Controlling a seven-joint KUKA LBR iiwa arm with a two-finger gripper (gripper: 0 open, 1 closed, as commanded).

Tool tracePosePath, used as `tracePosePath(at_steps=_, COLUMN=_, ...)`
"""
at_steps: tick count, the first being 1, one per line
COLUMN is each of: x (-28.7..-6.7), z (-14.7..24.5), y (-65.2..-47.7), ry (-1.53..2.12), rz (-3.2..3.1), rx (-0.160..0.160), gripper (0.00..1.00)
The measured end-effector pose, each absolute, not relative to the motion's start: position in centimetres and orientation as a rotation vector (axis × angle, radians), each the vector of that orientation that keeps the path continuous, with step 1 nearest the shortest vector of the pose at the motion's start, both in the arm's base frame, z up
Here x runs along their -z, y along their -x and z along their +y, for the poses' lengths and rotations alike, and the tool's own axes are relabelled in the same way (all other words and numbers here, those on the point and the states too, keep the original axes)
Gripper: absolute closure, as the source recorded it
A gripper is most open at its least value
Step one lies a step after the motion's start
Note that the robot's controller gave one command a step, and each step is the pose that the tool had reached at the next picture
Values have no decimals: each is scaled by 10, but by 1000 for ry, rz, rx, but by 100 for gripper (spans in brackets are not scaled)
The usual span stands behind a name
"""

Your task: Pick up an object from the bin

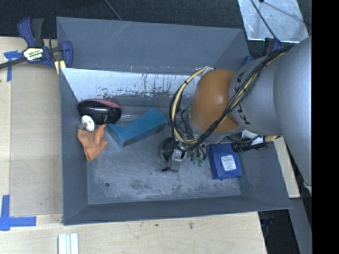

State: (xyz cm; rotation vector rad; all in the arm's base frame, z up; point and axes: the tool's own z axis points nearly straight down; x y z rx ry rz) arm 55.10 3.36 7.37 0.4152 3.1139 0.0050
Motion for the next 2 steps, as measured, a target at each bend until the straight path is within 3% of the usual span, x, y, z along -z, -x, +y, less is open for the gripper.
tracePosePath(at_steps=2, x=-93, z=33, y=-551, ry=-414, rz=3111, rx=-4, gripper=100)
